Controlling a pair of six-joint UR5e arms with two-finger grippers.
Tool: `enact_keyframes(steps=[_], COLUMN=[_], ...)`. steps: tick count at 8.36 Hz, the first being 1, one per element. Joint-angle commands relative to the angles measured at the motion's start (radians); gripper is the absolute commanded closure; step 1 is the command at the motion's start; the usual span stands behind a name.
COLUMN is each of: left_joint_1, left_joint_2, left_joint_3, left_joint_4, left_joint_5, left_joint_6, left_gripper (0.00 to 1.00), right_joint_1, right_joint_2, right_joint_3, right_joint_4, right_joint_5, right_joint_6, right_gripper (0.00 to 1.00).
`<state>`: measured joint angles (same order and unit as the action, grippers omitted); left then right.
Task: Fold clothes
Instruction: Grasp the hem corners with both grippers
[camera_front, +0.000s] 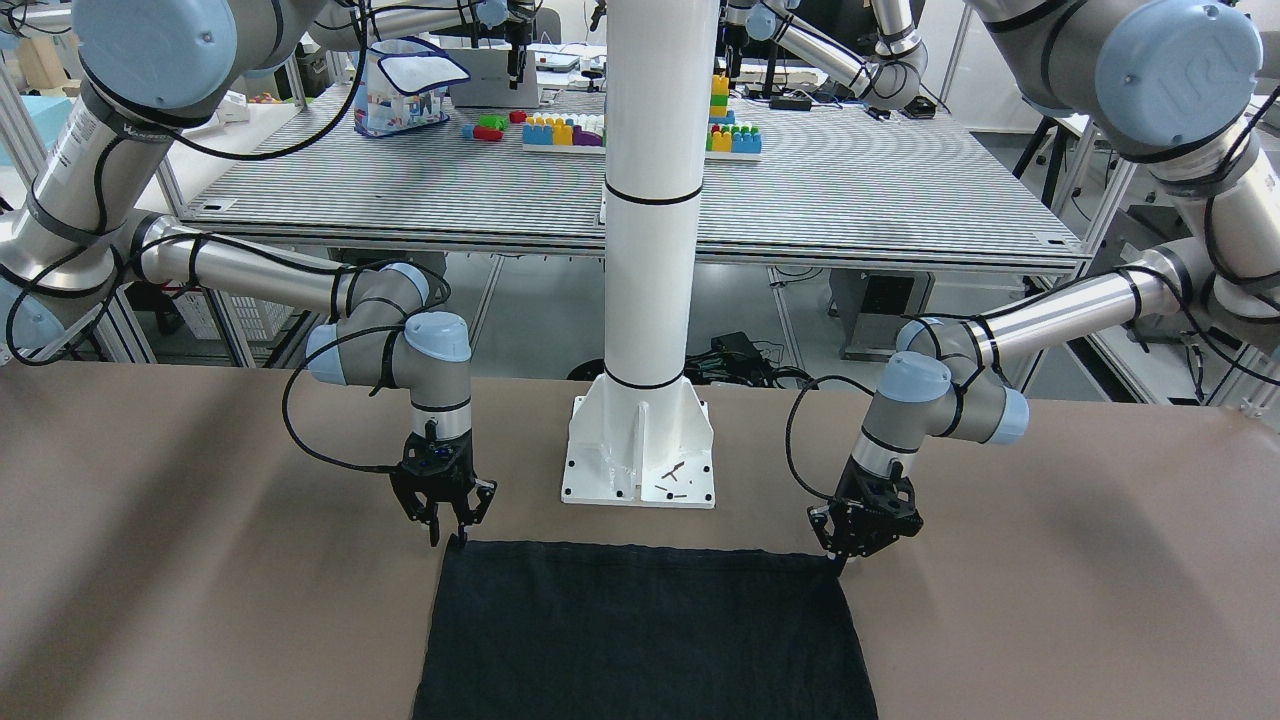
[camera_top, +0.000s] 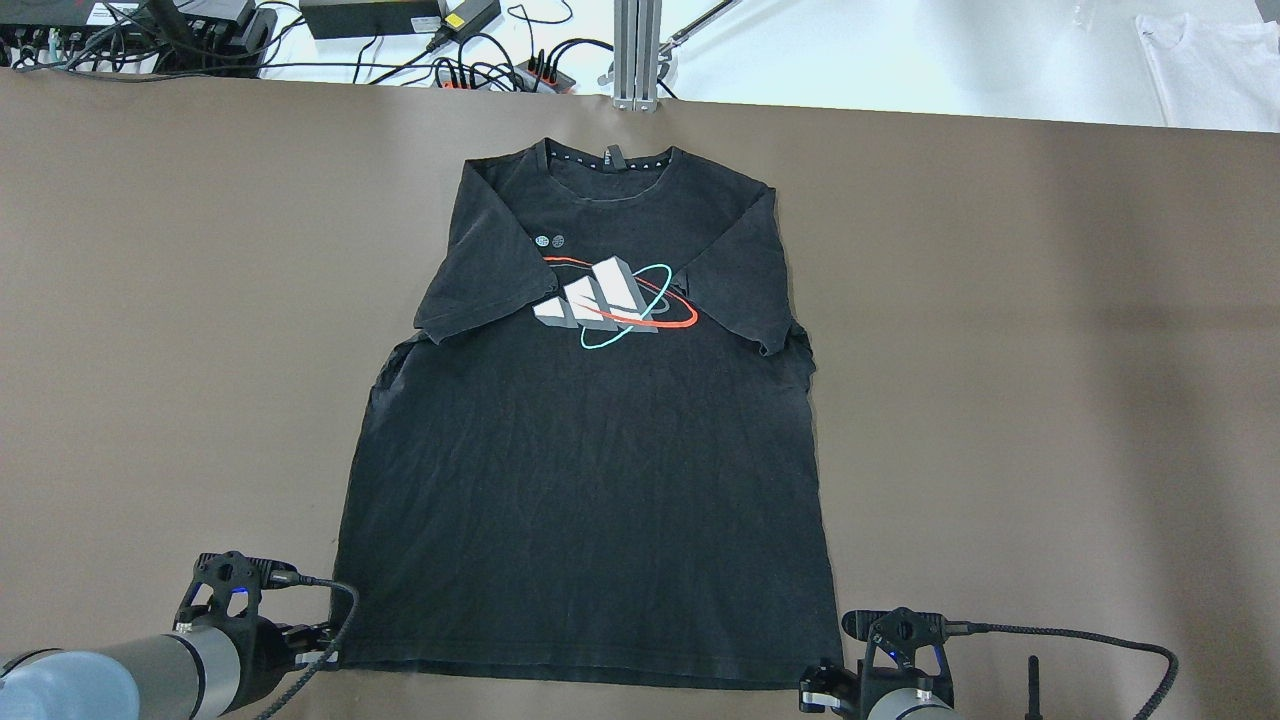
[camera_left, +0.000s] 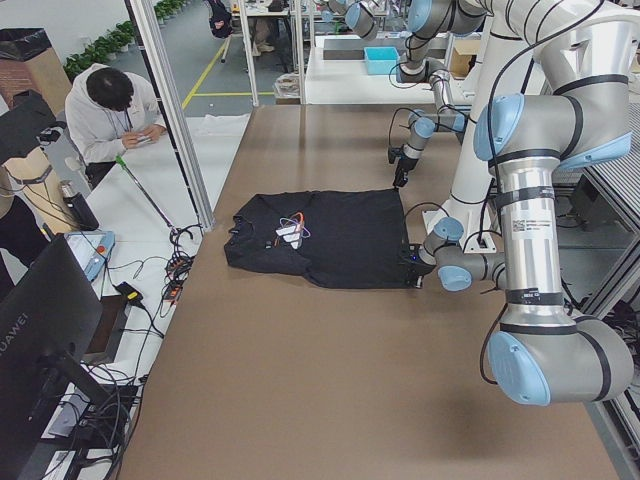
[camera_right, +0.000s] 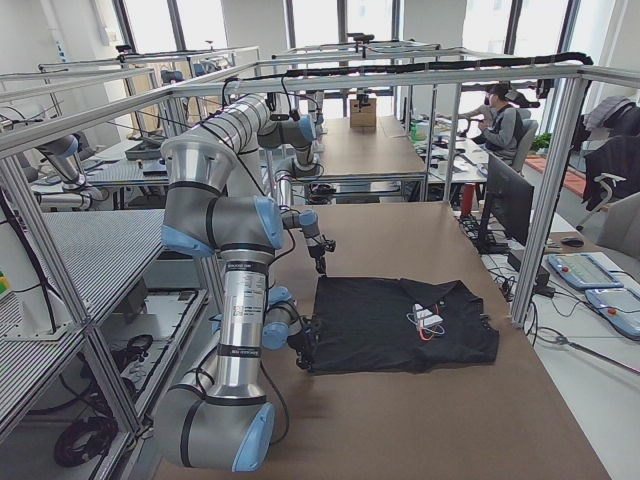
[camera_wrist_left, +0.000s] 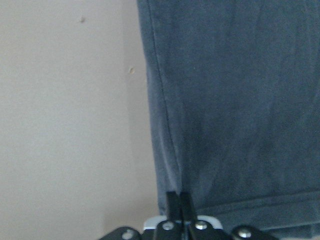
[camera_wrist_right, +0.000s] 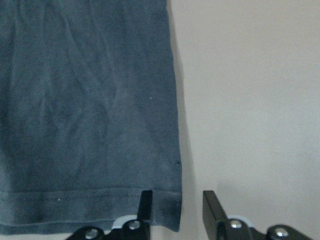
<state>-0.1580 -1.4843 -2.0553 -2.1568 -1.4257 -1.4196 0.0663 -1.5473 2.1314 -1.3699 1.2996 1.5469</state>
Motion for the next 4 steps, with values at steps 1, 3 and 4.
enact_keyframes(steps=[1, 3, 4], left_joint_1=[-0.002, -0.002, -0.002], left_joint_2=[-0.002, -0.004, -0.002], left_joint_3=[0.0, -0.003, -0.003], left_joint_4=[0.0, 0.0, 0.0], left_joint_5=[-0.001, -0.001, -0.002], left_joint_6=[0.001, 0.001, 0.001], left_gripper=[1.0, 1.0, 1.0], right_joint_1=[-0.005, -0.006, -0.008], right_joint_2=[-0.002, 0.0, 0.007], right_joint_3=[-0.002, -0.004, -0.014], right_joint_4=[-0.002, -0.002, -0.002], right_joint_5=[0.0, 0.0, 0.0], right_joint_6=[0.001, 0.001, 0.001], right_gripper=[0.53, 0.53, 0.6])
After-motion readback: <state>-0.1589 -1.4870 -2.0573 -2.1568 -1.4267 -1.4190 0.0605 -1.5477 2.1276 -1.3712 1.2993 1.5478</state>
